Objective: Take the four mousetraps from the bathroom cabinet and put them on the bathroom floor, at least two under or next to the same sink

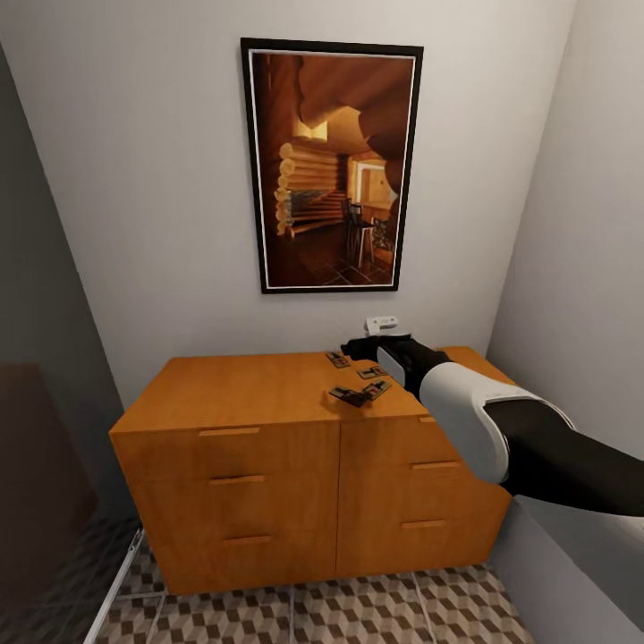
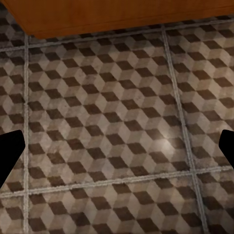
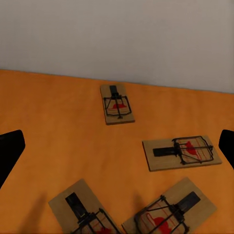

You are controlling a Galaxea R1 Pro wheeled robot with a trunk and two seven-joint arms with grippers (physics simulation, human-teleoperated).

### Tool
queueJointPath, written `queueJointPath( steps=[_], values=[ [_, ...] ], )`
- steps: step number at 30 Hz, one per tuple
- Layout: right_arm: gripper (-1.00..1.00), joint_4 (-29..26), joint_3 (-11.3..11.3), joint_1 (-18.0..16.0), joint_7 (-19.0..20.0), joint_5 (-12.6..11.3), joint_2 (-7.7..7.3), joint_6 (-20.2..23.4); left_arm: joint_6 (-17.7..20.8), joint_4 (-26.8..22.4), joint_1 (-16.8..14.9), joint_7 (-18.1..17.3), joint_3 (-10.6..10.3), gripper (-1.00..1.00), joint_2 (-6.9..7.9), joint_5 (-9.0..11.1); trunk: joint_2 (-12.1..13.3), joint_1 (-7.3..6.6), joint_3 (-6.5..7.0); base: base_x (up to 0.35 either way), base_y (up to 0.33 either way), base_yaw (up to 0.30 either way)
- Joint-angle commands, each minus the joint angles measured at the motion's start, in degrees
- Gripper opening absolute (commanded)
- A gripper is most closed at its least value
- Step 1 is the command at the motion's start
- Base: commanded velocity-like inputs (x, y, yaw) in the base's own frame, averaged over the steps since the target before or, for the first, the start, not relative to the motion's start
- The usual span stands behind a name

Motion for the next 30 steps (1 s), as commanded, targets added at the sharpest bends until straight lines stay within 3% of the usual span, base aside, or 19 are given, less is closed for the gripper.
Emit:
queueJointPath(
  steps=[1, 30],
  values=[
    [1.00, -0.12, 0.04, 0.08, 0.16, 0.37, 0.00, 0.26, -0.18, 0.03, -0.04, -0.02, -0.17, 1.00, 0.03, 0.00, -0.03, 0.00, -0.06, 0.000, 0.000, 0.000],
    [1.00, -0.05, 0.07, 2.34, 0.16, 0.37, 0.00, -0.56, -0.20, 0.00, -0.04, -0.02, -0.17, 1.00, 0.03, -0.06, -0.03, 0.00, -0.06, 0.164, 0.000, 0.000]
  ],
)
